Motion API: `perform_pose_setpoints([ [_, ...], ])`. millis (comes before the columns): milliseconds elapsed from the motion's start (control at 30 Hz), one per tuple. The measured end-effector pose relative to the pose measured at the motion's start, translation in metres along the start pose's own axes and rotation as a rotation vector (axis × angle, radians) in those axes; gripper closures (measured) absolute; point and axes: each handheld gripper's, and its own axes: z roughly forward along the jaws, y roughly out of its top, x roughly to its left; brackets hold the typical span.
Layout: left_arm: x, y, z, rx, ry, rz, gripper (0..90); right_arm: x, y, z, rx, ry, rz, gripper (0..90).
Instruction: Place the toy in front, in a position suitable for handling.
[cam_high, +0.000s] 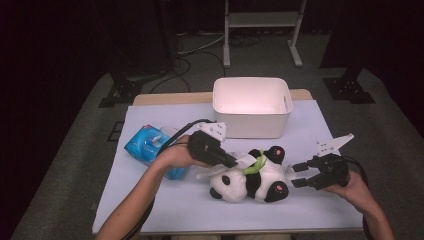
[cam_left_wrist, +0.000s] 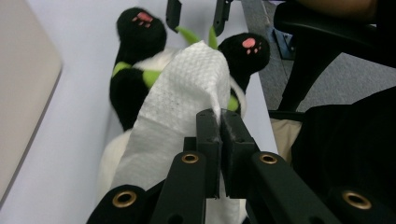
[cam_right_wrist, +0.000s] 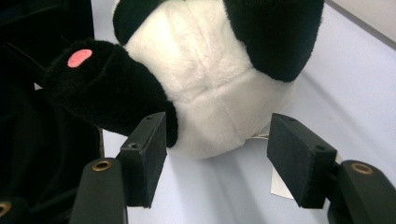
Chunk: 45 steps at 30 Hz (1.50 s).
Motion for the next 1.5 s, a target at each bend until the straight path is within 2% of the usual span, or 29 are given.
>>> perform_pose_setpoints([
  [167, -0.002, 0.019, 0.016, 0.024, -0.021, 0.041, 87.6, 0.000, -0.002, -0.009, -0.029, -0.001, 0.006, 36.3],
  [267, -0.002, 0.030, 0.024, 0.025, -0.033, 0.052, 87.6, 0.000, -0.003, -0.013, -0.051, -0.001, 0.010, 36.6],
  [667, -0.003, 0.069, 0.060, 0.080, -0.097, 0.109, 87.6, 0.000, -0.005, -0.022, -0.072, -0.005, 0.010, 37.0],
  [767, -0.002, 0.073, 0.067, 0.090, -0.103, 0.108, 86.8, 0.000, -0.005, -0.024, -0.081, 0.000, 0.010, 37.3],
  [867, 0.000, 0.071, 0.070, 0.107, -0.100, 0.087, 77.4, 0.001, -0.006, -0.025, -0.085, 0.004, 0.003, 37.5],
  [933, 0.000, 0.069, 0.070, 0.104, -0.103, 0.074, 73.5, 0.001, -0.005, -0.025, -0.085, 0.006, 0.003, 37.5],
  [967, 0.000, 0.069, 0.069, 0.102, -0.094, 0.061, 65.1, 0.001, -0.005, -0.025, -0.084, 0.007, 0.003, 37.5],
  [1000, 0.000, 0.070, 0.067, 0.093, -0.083, 0.059, 63.8, 0.001, -0.005, -0.024, -0.083, 0.008, 0.001, 37.5],
  [1200, -0.004, 0.071, 0.053, 0.067, -0.075, 0.064, 62.1, 0.005, 0.000, -0.020, -0.071, 0.019, -0.009, 37.6],
  [1267, -0.004, 0.069, 0.046, 0.059, -0.059, 0.061, 62.1, 0.008, 0.003, -0.019, -0.073, 0.029, -0.025, 37.9],
  [1500, -0.006, 0.055, 0.025, 0.061, -0.020, 0.043, 62.1, 0.018, 0.023, -0.018, -0.058, 0.049, -0.077, 37.9],
])
